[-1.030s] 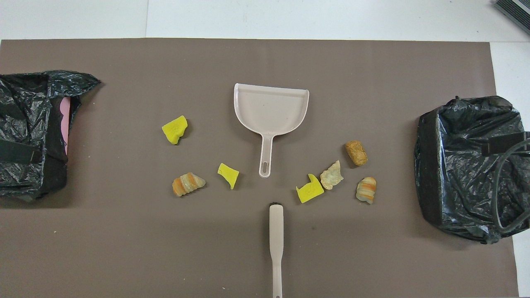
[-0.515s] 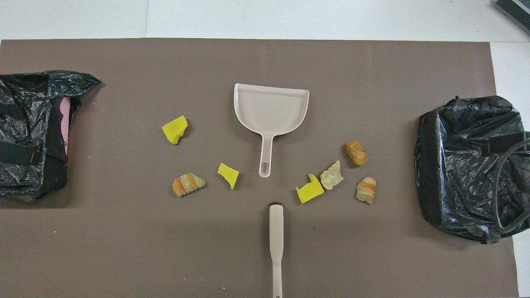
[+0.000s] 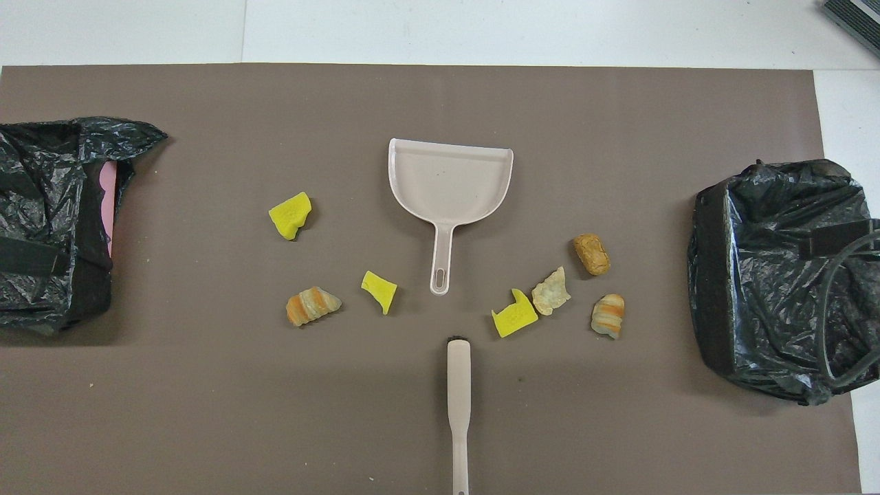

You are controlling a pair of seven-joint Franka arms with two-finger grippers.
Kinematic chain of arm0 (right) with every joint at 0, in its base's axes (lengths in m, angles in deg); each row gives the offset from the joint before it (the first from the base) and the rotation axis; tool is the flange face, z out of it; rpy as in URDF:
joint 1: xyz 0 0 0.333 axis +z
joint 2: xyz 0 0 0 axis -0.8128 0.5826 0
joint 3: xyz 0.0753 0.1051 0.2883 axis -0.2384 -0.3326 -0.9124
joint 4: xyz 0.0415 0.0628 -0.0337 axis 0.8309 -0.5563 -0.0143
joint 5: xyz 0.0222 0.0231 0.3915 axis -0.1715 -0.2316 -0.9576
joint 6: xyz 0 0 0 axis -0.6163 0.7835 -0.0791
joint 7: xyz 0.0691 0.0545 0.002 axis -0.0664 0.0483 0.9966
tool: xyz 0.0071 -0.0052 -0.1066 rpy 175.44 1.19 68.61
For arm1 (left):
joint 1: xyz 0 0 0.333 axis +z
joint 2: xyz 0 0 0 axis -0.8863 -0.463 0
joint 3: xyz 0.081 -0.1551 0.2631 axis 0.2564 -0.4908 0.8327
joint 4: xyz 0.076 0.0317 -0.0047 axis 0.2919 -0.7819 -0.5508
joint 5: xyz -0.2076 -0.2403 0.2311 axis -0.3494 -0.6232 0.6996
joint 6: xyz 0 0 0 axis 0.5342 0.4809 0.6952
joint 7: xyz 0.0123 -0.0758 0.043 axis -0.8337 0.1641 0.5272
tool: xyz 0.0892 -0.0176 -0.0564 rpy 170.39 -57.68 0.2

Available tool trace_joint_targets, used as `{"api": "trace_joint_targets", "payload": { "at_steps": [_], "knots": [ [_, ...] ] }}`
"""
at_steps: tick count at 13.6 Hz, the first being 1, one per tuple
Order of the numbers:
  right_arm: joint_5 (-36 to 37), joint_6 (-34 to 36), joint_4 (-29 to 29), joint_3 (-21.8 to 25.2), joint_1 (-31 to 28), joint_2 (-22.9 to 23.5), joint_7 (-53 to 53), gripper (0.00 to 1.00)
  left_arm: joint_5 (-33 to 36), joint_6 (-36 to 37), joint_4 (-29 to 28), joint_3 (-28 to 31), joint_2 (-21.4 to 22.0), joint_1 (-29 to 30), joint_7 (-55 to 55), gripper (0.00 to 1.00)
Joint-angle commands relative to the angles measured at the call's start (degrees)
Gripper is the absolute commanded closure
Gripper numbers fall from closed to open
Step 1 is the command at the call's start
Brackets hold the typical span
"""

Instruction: Sweep and dump trash in bin

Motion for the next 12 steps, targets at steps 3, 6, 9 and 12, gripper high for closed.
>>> {"api": "trace_joint_targets", "payload": {
  "at_steps": [3, 6, 9, 12],
  "knots": [
    [0.37, 0.18, -1.21, -0.11, -0.33, -1.44, -0.88, 0.0, -1.03, 0.1, -1.91, -0.03, 1.79, -0.55, 0.17, 0.0],
    [0.72, -0.33, -1.11, -0.19, -0.42, -1.44, -0.53, 0.0, -1.04, 0.1, -3.05, -1.52, 2.67, -0.56, 0.17, 0.0],
    [0.63, -0.78, -1.73, -0.37, -0.15, -1.53, -0.26, 0.0, -1.04, -0.25, -4.28, -1.88, 3.29, -0.56, 0.25, 0.0],
    [0.63, -0.78, -1.99, -0.37, -0.5, -1.61, -0.26, 0.0, -1.12, -2.09, -8.14, -3.63, 5.74, -0.56, 2.7, 0.0]
  ]
}}
